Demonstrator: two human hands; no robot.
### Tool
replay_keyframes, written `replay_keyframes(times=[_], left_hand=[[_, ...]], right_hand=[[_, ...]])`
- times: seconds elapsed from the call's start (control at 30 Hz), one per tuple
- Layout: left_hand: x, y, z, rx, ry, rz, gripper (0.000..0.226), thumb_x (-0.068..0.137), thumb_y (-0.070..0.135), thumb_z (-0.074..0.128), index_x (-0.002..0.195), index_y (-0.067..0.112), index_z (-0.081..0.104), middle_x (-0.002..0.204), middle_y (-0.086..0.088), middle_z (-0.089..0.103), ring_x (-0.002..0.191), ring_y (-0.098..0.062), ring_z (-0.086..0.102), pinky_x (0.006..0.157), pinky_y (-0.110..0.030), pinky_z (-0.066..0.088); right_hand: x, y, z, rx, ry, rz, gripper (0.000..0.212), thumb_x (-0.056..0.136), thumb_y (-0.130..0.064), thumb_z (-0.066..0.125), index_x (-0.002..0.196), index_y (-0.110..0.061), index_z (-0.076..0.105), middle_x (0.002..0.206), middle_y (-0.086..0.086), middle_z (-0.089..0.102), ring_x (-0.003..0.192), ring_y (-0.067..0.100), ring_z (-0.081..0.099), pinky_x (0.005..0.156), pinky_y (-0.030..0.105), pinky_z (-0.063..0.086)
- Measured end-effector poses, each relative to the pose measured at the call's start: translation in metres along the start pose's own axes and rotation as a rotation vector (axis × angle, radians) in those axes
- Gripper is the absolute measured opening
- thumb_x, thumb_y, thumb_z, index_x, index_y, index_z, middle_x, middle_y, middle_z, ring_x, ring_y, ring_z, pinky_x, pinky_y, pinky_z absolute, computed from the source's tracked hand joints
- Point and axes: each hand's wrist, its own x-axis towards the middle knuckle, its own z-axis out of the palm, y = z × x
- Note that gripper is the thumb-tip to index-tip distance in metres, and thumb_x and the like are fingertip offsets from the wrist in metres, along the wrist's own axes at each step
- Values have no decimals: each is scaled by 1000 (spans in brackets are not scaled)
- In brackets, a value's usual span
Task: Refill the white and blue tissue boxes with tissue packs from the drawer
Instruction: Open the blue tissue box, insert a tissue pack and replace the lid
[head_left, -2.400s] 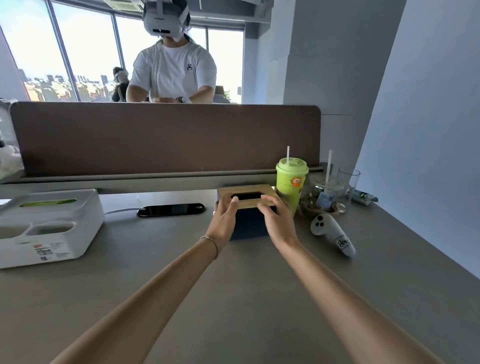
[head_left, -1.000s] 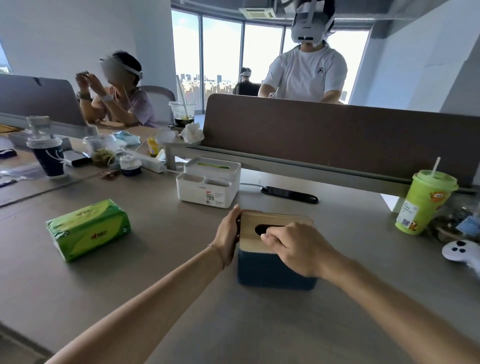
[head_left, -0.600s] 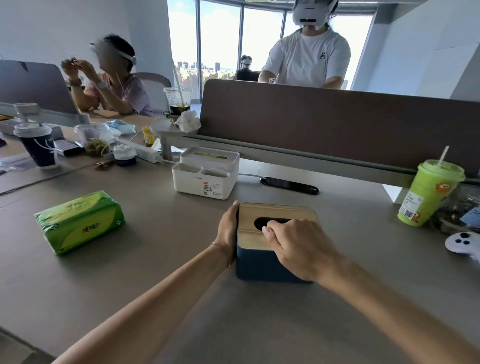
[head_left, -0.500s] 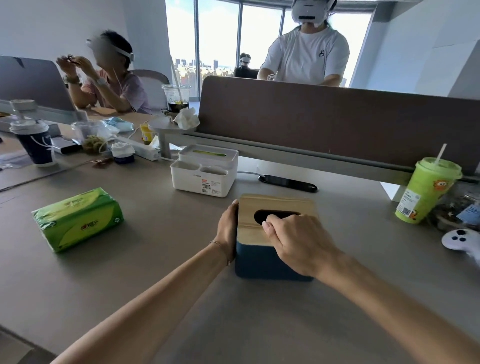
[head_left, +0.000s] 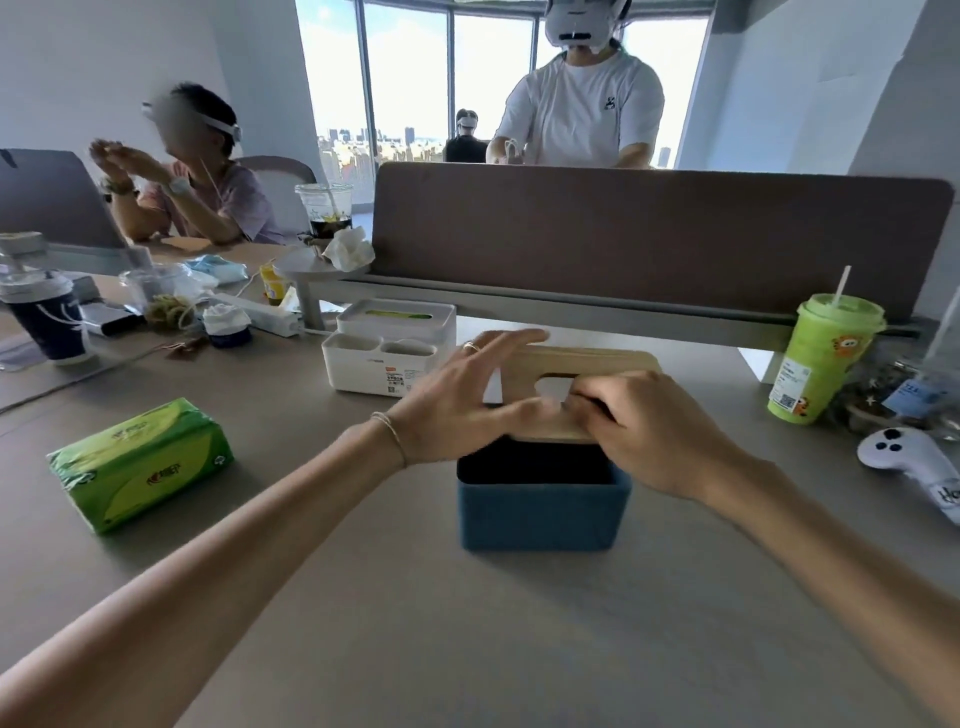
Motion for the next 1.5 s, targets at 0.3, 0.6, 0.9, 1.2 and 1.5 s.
replay_keyframes(times=[0.3,0.6,0.9,1.2,1.5], left_hand=[[52,81,65,234,-322,72,118,56,77,76,151,38,18,126,4,57,105,-16,55,93,-38,49],[72,137,166,153,-387,84,99,57,59,84,132,34,25,95,3,56,91,-21,50,73,-36,45],[64,124,214,60,-515,8,104,58,63,84,138,39,21,127,0,53,106,-18,51,94,-37,47],[60,119,215,158,-586,29,107,70,61,78,154,35,18,146,-4,44,130,-24,45,108,-39,40],[58,113,133,239,-189,133,63,93,51,56,149,36,31,144,4,50,129,-18,47,104,-42,45]], right_hand=[[-76,54,-45,-66,-54,211,33,97,-28,53,68,-20,67,61,-2,61,55,13,55,55,40,45],[-162,119,-57,-125,-58,493,32,90,-24,58,62,-39,54,70,-14,59,68,7,59,60,30,44],[-200,143,-53,-56,24,541,10,90,-22,65,94,-27,72,90,-12,66,85,12,66,77,43,56],[-198,136,-56,-1,43,581,21,91,-20,64,109,-29,70,95,-14,71,92,8,68,83,40,57],[-135,95,-63,18,155,422,24,92,-20,63,115,-27,68,108,-12,72,102,8,66,88,39,56]])
